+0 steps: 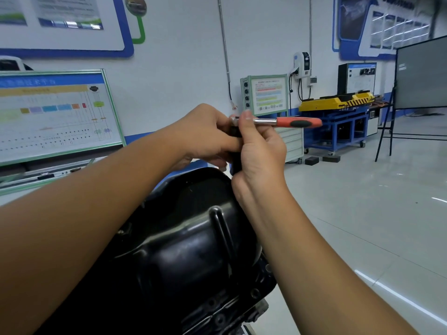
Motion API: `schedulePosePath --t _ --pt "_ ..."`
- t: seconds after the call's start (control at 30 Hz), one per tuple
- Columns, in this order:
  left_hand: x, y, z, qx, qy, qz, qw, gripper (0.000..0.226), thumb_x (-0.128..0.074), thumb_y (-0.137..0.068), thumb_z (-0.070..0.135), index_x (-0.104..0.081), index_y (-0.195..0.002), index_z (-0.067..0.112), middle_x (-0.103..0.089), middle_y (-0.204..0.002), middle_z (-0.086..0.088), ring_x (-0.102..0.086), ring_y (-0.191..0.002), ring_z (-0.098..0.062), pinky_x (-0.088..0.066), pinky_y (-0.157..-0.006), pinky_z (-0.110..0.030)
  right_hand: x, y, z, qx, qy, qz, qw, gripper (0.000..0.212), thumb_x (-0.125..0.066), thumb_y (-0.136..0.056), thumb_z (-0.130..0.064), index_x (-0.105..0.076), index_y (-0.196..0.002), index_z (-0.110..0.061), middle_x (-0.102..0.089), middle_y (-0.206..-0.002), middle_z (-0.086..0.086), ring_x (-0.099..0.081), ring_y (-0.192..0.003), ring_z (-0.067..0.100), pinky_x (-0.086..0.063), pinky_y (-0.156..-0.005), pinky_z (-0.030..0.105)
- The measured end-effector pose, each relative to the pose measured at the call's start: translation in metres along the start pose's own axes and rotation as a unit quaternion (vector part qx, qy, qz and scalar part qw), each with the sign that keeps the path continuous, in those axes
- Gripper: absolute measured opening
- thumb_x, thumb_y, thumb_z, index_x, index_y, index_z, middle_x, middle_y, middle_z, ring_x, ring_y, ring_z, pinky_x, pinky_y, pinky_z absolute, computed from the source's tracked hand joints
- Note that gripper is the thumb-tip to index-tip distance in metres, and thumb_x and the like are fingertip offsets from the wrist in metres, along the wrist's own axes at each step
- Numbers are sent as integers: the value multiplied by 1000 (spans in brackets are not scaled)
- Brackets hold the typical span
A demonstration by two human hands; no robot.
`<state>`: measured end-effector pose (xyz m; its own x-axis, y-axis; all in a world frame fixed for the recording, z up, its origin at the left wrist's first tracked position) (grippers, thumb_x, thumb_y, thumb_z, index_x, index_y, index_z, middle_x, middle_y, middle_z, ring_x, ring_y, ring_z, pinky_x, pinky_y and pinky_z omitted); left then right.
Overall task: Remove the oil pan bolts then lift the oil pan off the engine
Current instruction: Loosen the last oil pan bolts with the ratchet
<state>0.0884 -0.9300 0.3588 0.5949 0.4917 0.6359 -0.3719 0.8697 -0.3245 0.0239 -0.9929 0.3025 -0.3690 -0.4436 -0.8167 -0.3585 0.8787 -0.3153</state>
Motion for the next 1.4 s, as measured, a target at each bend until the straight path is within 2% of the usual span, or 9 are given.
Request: schedulePosePath --t 0.1,0.2,0.43,0.6,0.8,0.97,1.17,1.33,1.4 --pt "-5 2 1 -3 12 -29 1000 20 -73 -85 3 -75 -105 1 -75 -89 -19 -74 -80 -20 -64 -76 -41 3 0 -2 11 -1 11 1000 10 -74 -94 -6 -67 -98 -3 -75 -87 12 -75 -84 29 -58 -91 62" --pt "-4 -1 2 -2 -6 -7 1000 23 -65 -84 -5 -76 -102 4 -76 -90 -17 -75 -73 -19 -63 -66 -35 3 4 -2 23 9 0 1000 24 -80 -85 2 -63 -99 -9 -75 -99 22 -76 -95 38 -58 -89 65" --pt "-7 0 3 -15 -17 -34 999 20 -72 -86 3 -75 -103 12 -78 -84 -5 -75 -77 -12 -64 -66 -37 6 -1 -1 2 24 14 1000 19 -71 -98 -19 -69 -96 -1 -77 -92 15 -77 -85 27 -62 -89 52" --pt "-1 -1 2 -6 -28 6 1000 23 -64 -84 -4 -76 -97 11 -76 -78 -5 -75 -68 -16 -60 -61 -32 4 3 -2 23 22 -5 999 20 -81 -84 1 -67 -98 -2 -76 -101 24 -77 -90 36 -60 -87 60" --pt "-15 3 7 -44 -15 -70 996 20 -70 -92 8 -75 -108 20 -78 -97 -10 -76 -84 -19 -62 -80 -47 9 -2 -5 26 33 33 999 16 -70 -99 -19 -69 -91 -6 -77 -87 11 -77 -83 24 -63 -86 48" --pt "-6 2 9 -50 -20 -16 998 33 -60 -78 -4 -78 -79 24 -75 -78 -12 -71 -65 -19 -62 -63 -41 3 4 -2 39 45 -3 998 20 -79 -86 -1 -64 -96 -9 -76 -102 22 -76 -93 38 -60 -80 61" --pt "-13 2 7 -41 -12 -69 997 18 -71 -91 5 -75 -107 12 -73 -76 -5 -70 -70 -13 -59 -70 -34 10 -2 -4 18 43 35 998 22 -66 -101 -25 -67 -87 -8 -76 -84 11 -76 -82 25 -61 -89 54" --pt "-3 0 6 -43 -42 -13 998 18 -67 -86 -3 -75 -97 9 -75 -75 -5 -72 -65 -15 -60 -64 -33 5 2 -3 34 40 4 999 19 -78 -88 -1 -64 -100 -4 -75 -103 23 -76 -95 36 -59 -91 56" --pt "-1 -1 6 -41 -34 -3 999 14 -67 -85 -3 -75 -95 4 -73 -69 -8 -70 -61 -16 -59 -64 -35 5 2 -3 34 40 3 999 15 -75 -92 -4 -64 -102 -3 -77 -100 20 -77 -92 31 -60 -90 52"
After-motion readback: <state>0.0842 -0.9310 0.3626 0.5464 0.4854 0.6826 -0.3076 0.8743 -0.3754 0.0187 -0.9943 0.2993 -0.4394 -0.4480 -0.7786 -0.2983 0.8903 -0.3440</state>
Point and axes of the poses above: each hand's wrist, its own y-axis away from the middle knuckle, its own x-axis out of the back of the hand, z = x × y, the point moved 9 cm from there along -y, towards the middle knuckle
